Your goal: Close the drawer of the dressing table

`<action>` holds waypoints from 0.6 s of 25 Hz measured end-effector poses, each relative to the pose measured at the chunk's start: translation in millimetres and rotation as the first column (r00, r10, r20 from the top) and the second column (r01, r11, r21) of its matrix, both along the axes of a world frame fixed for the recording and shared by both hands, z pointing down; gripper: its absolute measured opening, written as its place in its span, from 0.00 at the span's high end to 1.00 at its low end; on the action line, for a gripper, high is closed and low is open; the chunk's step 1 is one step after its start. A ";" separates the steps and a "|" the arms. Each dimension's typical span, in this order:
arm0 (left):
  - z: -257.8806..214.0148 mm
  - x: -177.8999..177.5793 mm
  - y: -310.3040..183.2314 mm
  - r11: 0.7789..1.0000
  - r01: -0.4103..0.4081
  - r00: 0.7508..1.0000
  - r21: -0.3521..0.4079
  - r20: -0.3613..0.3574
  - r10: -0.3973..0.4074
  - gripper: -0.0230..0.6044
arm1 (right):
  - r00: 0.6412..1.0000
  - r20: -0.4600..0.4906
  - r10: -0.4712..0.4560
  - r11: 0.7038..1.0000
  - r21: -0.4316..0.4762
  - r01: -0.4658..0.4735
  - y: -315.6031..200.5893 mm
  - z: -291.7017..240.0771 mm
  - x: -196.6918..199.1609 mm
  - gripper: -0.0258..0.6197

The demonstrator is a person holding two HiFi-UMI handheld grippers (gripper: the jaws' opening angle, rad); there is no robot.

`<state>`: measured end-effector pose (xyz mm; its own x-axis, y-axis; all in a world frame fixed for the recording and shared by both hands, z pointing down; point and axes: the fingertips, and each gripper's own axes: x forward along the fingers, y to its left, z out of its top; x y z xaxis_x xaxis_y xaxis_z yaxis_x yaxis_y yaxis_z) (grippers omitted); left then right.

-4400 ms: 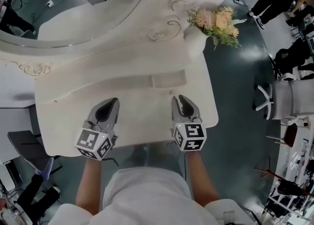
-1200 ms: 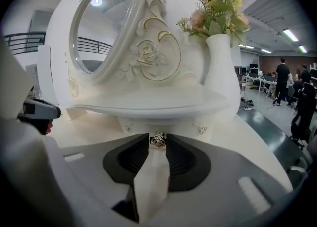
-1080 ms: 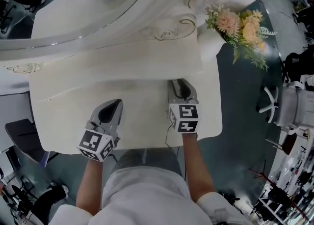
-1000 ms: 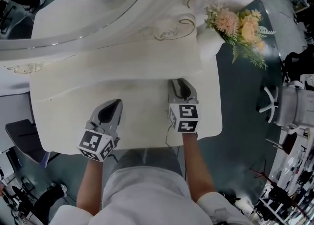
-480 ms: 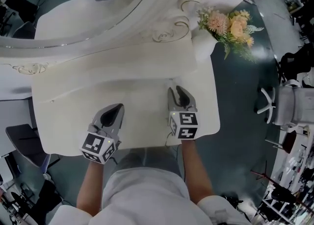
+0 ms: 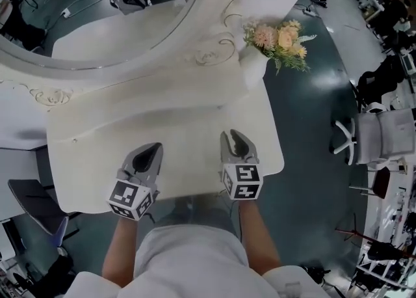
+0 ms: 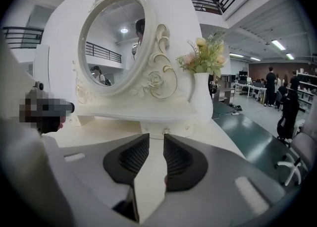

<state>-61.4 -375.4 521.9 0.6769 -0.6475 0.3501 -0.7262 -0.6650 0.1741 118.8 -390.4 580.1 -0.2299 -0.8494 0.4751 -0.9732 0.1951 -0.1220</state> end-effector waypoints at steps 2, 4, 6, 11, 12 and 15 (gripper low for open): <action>-8.3 -1.5 5.3 1.000 -0.004 1.000 0.019 -0.007 0.004 0.96 | 1.000 -0.004 0.016 1.000 0.014 -0.016 10.0 -8.3 0.1 0.84; -16.6 -4.0 10.5 0.999 -0.006 1.000 0.038 -0.013 0.007 0.96 | 1.000 -0.008 0.031 0.999 0.026 -0.030 19.9 -16.1 0.0 0.87; -25.0 -7.7 16.1 0.999 -0.006 1.000 0.054 -0.018 0.007 0.96 | 0.999 -0.012 0.038 0.999 0.038 -0.038 29.7 -24.3 -1.3 0.90; -46.3 -17.5 31.2 0.996 -0.004 0.999 0.094 -0.038 0.008 0.96 | 0.999 -0.021 0.041 0.997 0.071 -0.039 52.3 -49.9 -6.7 0.95; -50.3 -21.3 34.6 0.995 -0.001 0.999 0.102 -0.039 0.005 0.96 | 0.999 -0.024 0.040 0.996 0.077 -0.038 56.8 -54.9 -9.0 0.95; -64.0 -35.5 39.4 0.991 0.020 0.999 0.131 -0.045 -0.014 0.96 | 0.999 -0.030 0.032 0.995 0.100 -0.029 65.2 -68.6 -17.6 0.96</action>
